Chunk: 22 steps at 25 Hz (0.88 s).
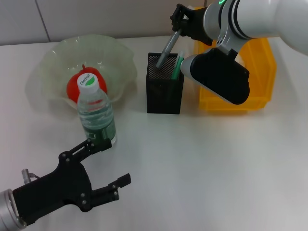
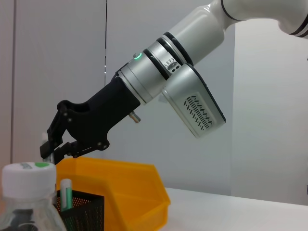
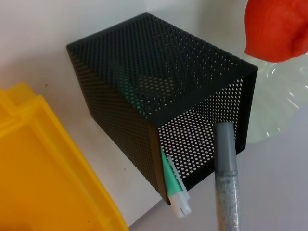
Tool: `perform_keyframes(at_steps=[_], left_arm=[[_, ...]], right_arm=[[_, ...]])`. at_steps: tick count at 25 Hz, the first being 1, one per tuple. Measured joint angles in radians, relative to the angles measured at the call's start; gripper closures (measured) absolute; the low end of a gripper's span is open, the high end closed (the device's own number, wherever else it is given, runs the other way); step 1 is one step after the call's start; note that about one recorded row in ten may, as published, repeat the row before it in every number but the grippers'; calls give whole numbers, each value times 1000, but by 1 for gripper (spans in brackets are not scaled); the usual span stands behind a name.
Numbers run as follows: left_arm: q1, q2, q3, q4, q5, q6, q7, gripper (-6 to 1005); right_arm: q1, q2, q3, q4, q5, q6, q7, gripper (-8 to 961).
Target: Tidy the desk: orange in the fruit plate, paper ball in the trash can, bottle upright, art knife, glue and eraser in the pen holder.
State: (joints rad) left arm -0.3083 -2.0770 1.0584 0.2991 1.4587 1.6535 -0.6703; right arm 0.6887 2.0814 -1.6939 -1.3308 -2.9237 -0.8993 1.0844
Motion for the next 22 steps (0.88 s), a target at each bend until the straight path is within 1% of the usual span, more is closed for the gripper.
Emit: perform_keyframes(at_steps=[21, 22], left_arm=[[-5, 2, 4, 0, 0, 25, -2, 142], [-5, 2, 5, 0, 0, 26, -2, 142]], right_arm=[[-14, 0, -4, -13, 0, 0, 29, 747], [-15, 0, -4, -16, 0, -1, 32, 725]])
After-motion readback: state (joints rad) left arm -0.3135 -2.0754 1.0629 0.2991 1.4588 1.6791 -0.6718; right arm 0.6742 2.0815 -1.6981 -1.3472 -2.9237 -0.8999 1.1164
